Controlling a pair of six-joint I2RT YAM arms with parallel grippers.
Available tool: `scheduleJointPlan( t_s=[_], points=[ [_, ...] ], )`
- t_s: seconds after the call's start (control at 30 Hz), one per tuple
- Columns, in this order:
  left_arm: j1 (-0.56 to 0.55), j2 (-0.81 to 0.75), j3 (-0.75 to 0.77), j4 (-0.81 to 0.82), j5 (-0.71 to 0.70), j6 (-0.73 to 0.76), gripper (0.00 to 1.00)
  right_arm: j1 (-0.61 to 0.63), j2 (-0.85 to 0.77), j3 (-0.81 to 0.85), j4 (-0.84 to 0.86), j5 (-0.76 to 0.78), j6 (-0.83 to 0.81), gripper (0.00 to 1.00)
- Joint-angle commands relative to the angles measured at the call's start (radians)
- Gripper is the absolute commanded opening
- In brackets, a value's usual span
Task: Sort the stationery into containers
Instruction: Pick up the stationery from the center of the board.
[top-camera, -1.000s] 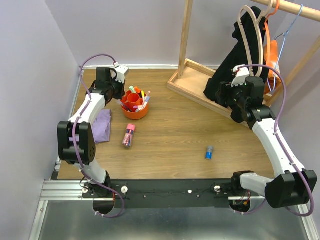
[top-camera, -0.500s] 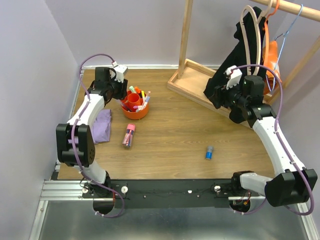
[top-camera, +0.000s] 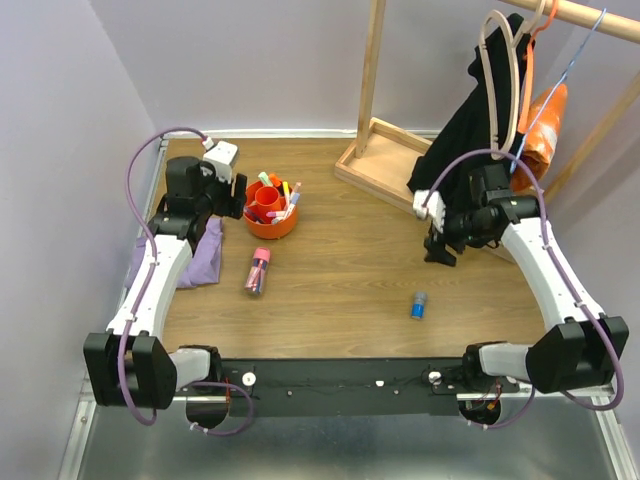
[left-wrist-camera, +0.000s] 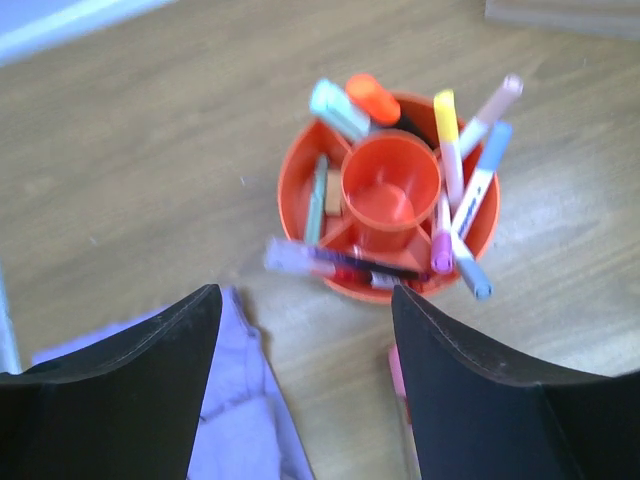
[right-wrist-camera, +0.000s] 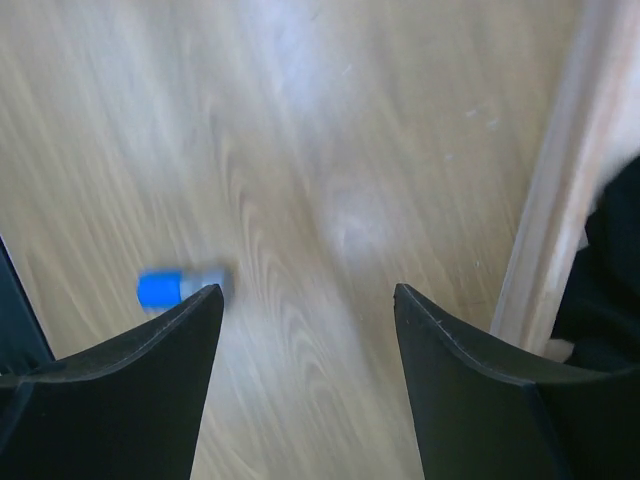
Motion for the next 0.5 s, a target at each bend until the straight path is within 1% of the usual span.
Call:
scheduleJointPlan(
  t_s=[0.0,0.03,0.07,0.13,0.17,0.2,0.27,0.3,0.47],
  points=[
    [0.002,-0.034,-0.1,-0.008,-0.027,-0.056,0.77,0.012,0.02,-0.051,-0.394,0.099,-0.806,0.76],
    [0.006,-0.047,-0.105,-0.001,-0.026,-0.062,0.77,0.017,0.015,-0.065,-0.403,0.125,-0.898,0.76],
    [0.009,-0.052,-0.111,0.001,-0.024,-0.065,0.77,0.017,0.005,-0.106,-0.397,0.16,-1.046,0.76],
    [0.022,-0.064,-0.12,-0.002,-0.023,-0.067,0.77,0.017,-0.034,-0.154,-0.351,0.168,-1.176,0.76],
    [0.034,-0.069,-0.123,-0.005,-0.024,-0.068,0.78,0.02,-0.04,-0.186,-0.339,0.17,-1.286,0.76],
    [0.04,-0.072,-0.125,-0.008,-0.026,-0.068,0.77,0.032,-0.031,-0.195,-0.339,0.171,-1.332,0.76],
    [0.051,-0.09,-0.133,-0.014,-0.027,-0.067,0.78,0.055,-0.011,-0.198,-0.353,0.173,-1.405,0.76],
    [0.078,-0.098,-0.136,-0.016,-0.027,-0.068,0.78,0.095,0.0,-0.201,-0.357,0.177,-1.411,0.76],
    [0.123,-0.144,-0.171,-0.028,-0.023,-0.082,0.78,0.23,0.031,-0.243,-0.293,0.181,-1.355,0.77]
  ],
)
